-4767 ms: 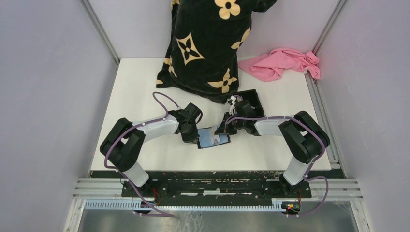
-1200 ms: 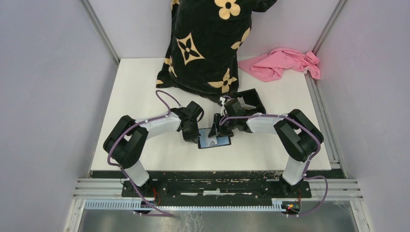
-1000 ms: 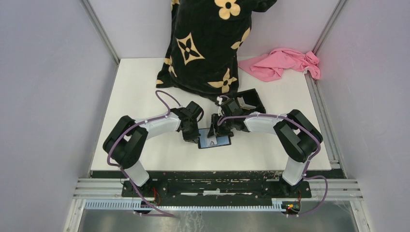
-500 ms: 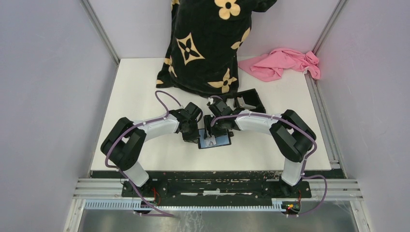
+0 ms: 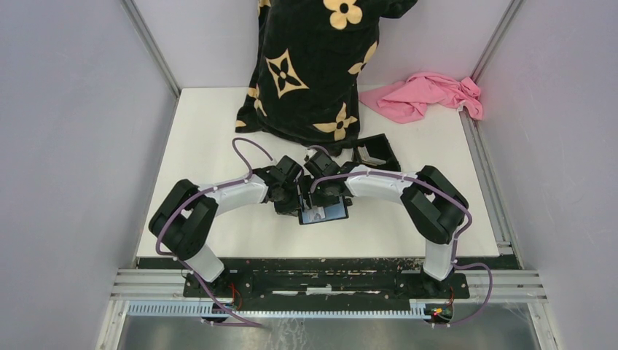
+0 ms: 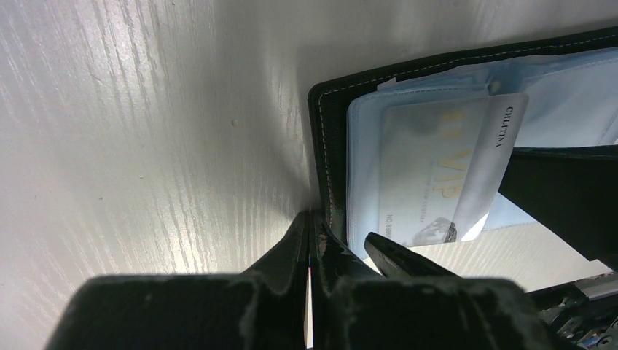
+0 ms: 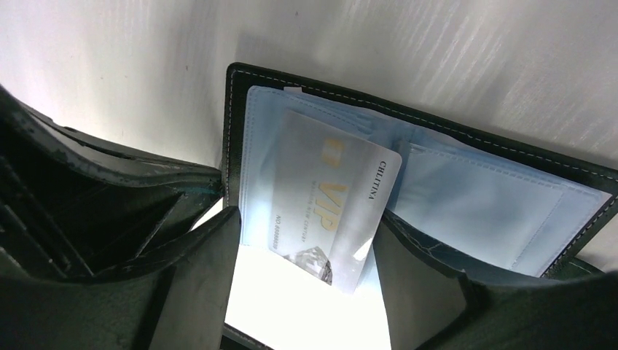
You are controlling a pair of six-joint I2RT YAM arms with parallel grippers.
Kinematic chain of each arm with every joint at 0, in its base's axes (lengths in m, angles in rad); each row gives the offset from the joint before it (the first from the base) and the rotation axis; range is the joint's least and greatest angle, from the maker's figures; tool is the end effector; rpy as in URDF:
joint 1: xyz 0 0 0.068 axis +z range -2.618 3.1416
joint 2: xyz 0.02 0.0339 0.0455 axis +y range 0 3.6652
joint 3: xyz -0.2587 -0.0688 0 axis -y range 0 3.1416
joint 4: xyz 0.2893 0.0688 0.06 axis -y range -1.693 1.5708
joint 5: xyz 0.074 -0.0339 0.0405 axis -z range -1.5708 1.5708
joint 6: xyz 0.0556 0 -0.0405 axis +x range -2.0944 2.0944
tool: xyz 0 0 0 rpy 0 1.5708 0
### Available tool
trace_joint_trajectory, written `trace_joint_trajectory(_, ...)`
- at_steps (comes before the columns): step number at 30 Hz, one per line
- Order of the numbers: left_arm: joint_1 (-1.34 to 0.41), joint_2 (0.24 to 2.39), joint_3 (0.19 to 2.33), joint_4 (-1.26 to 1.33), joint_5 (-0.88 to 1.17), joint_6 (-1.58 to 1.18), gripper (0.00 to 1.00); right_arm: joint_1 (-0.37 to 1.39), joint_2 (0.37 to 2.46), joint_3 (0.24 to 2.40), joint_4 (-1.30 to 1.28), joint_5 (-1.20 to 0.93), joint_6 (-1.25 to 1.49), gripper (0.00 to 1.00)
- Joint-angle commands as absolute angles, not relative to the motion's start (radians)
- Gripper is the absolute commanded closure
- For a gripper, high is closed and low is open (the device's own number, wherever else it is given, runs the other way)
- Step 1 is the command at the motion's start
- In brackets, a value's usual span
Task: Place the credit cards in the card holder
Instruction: Insert the credit card into the card holder.
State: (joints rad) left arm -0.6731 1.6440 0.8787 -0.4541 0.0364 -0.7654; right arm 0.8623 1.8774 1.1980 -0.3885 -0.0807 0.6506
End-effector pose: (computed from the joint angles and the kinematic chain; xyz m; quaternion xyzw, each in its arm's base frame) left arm 0.2597 -0.2096 0.0927 -0.0422 0.9835 -0.1286 0.1197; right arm 0.2720 0.3243 0.1116 -0.1122 0.9613 0.1990 0.1540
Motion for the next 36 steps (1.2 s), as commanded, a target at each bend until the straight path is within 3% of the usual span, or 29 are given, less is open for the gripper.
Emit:
trace_joint_trajectory(1, -0.689, 1.716, 0.808, -0.311, 0.076, -0.745, 0.97, 0.913, 1.956, 1.207, -0.443, -0.105, 0.688, 0.28)
trace_joint_trajectory(36, -0.686, 1.666, 0.715, -0.179, 0.13, -0.749, 0.97, 1.034, 2.12, 1.425, -0.7, 0.097, 0.706, 0.3)
